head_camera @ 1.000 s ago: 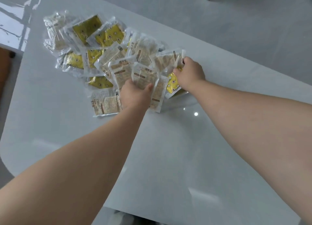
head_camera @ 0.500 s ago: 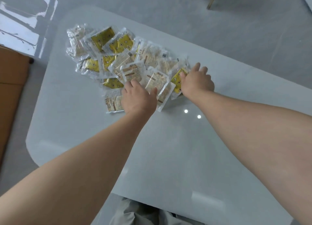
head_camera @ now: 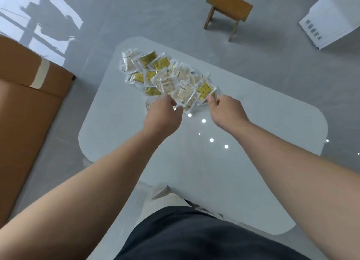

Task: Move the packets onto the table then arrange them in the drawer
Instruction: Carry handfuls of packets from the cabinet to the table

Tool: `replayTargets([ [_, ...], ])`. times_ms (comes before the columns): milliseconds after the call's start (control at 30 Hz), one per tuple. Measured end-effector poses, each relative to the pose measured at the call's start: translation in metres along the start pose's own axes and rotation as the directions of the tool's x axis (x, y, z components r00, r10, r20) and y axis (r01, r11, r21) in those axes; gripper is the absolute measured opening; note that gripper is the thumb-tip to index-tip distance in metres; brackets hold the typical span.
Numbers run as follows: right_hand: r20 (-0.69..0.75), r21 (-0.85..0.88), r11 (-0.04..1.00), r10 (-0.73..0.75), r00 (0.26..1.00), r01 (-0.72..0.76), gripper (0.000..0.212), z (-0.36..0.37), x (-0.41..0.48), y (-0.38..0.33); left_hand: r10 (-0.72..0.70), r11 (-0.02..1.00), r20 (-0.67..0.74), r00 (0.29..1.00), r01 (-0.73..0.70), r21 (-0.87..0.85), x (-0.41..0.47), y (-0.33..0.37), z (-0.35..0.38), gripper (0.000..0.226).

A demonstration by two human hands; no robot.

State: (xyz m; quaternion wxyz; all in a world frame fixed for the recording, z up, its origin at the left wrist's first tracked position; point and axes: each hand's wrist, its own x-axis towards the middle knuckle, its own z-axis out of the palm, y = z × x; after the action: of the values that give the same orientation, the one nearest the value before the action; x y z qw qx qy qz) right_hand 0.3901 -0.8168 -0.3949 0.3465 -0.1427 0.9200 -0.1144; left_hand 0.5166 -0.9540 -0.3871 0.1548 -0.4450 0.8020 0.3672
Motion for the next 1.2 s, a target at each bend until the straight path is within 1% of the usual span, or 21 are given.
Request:
replayTargets([
  [133,0.0,-0.001,0.999,-0.042,0.999,0.042,0.047,-0.016,-0.054,-0.005,0.004,0.997,-0.023,1.0,-0.006,-0.077,-0.051,0.0,-0.02,0.032],
  [200,-0.003,-0.01,0.998,-0.06,0.998,0.06,0.047,-0.023,-0.076,-0.005,0.013,0.995,-0.059,0.998,-0.019,-0.096,-0.077,-0.002,-0.03,0.03],
  [300,-0.008,0.002,0.992,-0.126,0.992,0.126,0.049,-0.029,-0.108,-0.003,0.011,0.992,-0.121,0.993,-0.025,-0.12,-0.12,-0.012,-0.037,0.028],
  [433,0.044,0.056,0.96,-0.278,0.959,0.276,0.051,-0.022,-0.155,-0.003,-0.081,0.979,-0.232,0.969,0.033,-0.204,-0.185,-0.037,-0.025,0.027],
  [567,0.156,0.061,0.89,-0.455,0.877,0.452,0.055,0.01,-0.209,-0.002,-0.252,0.916,-0.282,0.926,0.134,-0.378,-0.271,-0.071,0.012,0.021],
  [667,0.277,0.028,0.827,-0.546,0.791,0.561,0.055,0.044,-0.257,-0.003,-0.402,0.849,-0.333,0.853,0.212,-0.483,-0.338,-0.099,0.036,0.02],
  [733,0.357,-0.002,0.777,-0.587,0.726,0.629,0.055,0.066,-0.295,-0.004,-0.487,0.803,-0.34,0.804,0.26,-0.537,-0.385,-0.119,0.053,0.021],
  [833,0.462,-0.036,0.683,-0.636,0.618,0.729,0.055,0.1,-0.352,0.005,-0.606,0.712,-0.358,0.71,0.284,-0.642,-0.451,-0.152,0.084,0.019],
  [933,0.552,-0.061,0.572,-0.663,0.505,0.818,0.055,0.136,-0.41,0.016,-0.723,0.564,-0.317,0.613,0.26,-0.784,-0.514,-0.181,0.12,0.018],
  [1000,0.611,-0.086,0.488,-0.663,0.433,0.869,0.056,0.161,-0.452,0.025,-0.788,0.473,-0.287,0.544,0.237,-0.849,-0.558,-0.199,0.147,0.018],
  [1100,0.692,-0.112,0.343,-0.647,0.32,0.933,0.056,0.205,-0.519,0.046,-0.88,0.336,-0.233,0.415,0.195,-0.922,-0.63,-0.227,0.194,0.016],
  [1200,0.773,-0.117,0.21,-0.595,0.222,0.971,0.057,0.256,-0.589,0.077,-0.944,0.207,-0.16,0.29,0.14,-0.968,-0.706,-0.255,0.249,0.016],
])
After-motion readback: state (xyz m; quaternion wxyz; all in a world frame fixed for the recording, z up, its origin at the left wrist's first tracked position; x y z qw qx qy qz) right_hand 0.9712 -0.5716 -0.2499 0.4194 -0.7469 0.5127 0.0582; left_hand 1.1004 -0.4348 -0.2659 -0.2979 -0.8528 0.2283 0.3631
